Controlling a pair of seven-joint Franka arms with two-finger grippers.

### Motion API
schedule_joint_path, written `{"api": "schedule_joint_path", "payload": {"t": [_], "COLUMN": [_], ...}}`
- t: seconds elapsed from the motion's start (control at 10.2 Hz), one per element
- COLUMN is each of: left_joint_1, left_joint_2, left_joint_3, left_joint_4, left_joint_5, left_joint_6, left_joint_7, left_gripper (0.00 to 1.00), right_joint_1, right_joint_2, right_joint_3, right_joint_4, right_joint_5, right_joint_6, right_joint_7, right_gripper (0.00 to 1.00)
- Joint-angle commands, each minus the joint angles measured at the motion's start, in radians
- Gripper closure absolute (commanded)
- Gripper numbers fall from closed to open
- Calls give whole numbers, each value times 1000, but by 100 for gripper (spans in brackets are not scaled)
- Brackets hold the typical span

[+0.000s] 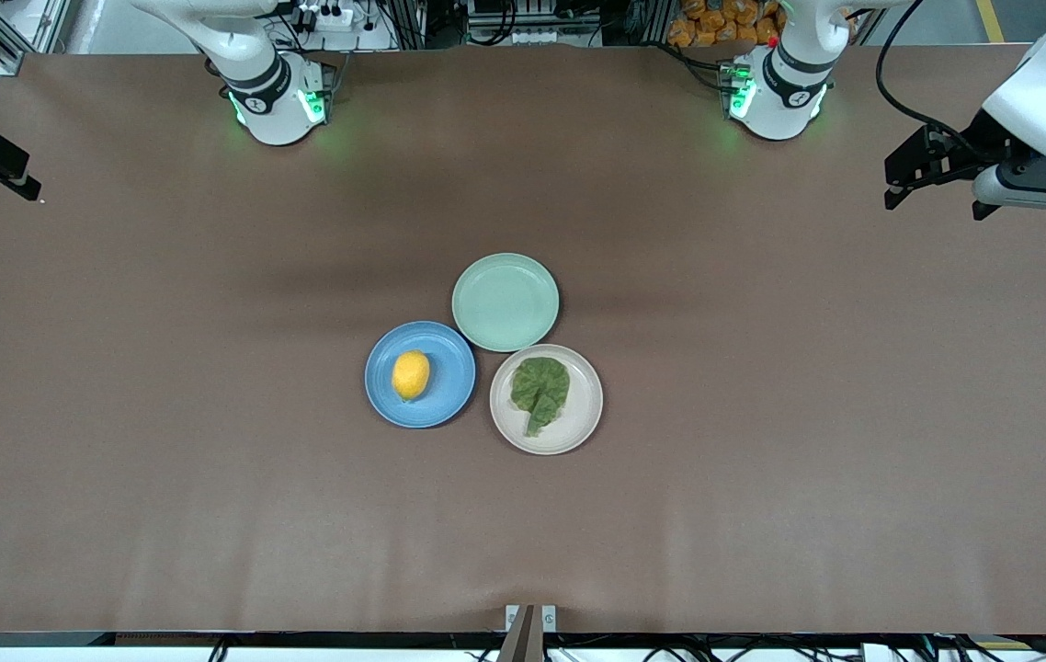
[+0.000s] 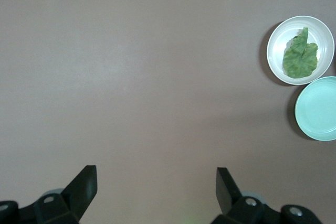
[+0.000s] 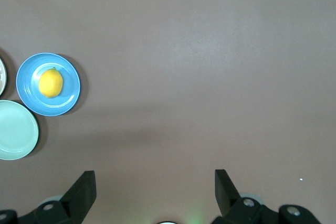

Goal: Pick lemon and lettuce from blue and beige plates

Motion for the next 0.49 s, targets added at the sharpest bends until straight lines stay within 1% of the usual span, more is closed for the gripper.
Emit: {"api": "schedule_joint_path", "payload": {"t": [0.0, 0.39], "left_joint_1": [3, 2], "left_joint_2": [10, 19], "left_joint_3": [-2, -2], "left_joint_4": [25, 29], "left_joint_5": [13, 12], "left_joint_6": [-16, -14], "left_joint_7": [26, 23], "left_gripper": [0, 0], "right_joint_1": [8, 8], "right_joint_2": [3, 4], "right_joint_3": [-2, -2], "right_joint_4": [5, 3], "right_joint_5": [0, 0], "right_joint_6": [0, 0], "right_joint_7": [17, 17], "right_gripper": [0, 0]}}
